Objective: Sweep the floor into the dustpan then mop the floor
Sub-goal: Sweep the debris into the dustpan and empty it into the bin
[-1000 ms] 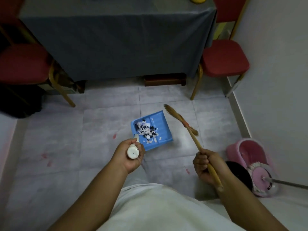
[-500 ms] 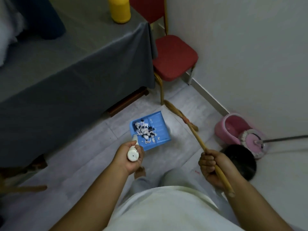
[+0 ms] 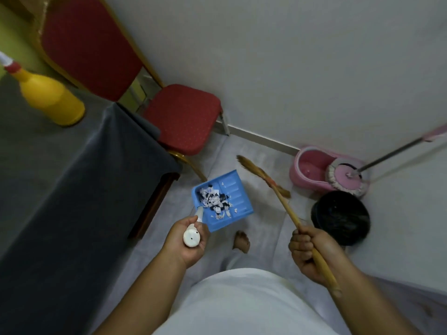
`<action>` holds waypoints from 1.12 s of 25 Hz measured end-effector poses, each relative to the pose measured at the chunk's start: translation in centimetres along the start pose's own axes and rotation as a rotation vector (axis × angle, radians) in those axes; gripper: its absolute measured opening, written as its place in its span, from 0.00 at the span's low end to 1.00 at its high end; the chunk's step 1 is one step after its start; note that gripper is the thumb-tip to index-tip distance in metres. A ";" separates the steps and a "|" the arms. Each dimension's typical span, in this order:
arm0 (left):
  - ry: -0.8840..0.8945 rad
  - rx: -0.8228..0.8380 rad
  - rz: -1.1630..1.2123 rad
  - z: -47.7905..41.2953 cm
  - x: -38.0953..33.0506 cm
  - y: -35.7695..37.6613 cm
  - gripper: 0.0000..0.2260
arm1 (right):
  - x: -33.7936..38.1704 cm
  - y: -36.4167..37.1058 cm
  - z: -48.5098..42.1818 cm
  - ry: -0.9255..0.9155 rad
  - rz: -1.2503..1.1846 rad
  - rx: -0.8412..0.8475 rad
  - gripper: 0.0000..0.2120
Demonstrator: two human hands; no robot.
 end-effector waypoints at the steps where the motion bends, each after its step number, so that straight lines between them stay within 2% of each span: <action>1: -0.026 0.002 -0.026 -0.6 -0.5 1.9 0.09 | 0.8 0.3 0.1 -0.012 -0.034 -0.002 0.20; 6: -0.126 -0.043 -0.209 -4.0 -1.7 9.5 0.08 | 4.0 1.0 0.8 -0.086 -0.185 -0.010 0.15; 11: -0.252 -0.052 -0.467 -6.6 -2.5 16.0 0.06 | 3.3 1.2 1.8 -0.196 -0.402 -0.011 0.12; 20: -0.509 -0.054 -0.947 -9.0 -2.0 25.6 0.07 | -5.8 5.4 5.2 -0.538 -0.900 -0.105 0.06; 28: -0.592 0.032 -1.190 -9.0 5.3 27.4 0.07 | -11.9 5.0 5.2 -0.649 -1.148 -0.184 0.06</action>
Point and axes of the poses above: each hand's wrist, its own z-axis away from the middle knuckle, its own y-axis out of the palm, x = y × z, the point moved 1 cm from there along -z, towards the middle knuckle, and after that the axes turned 1 degree about x, right-handed, at the moved point
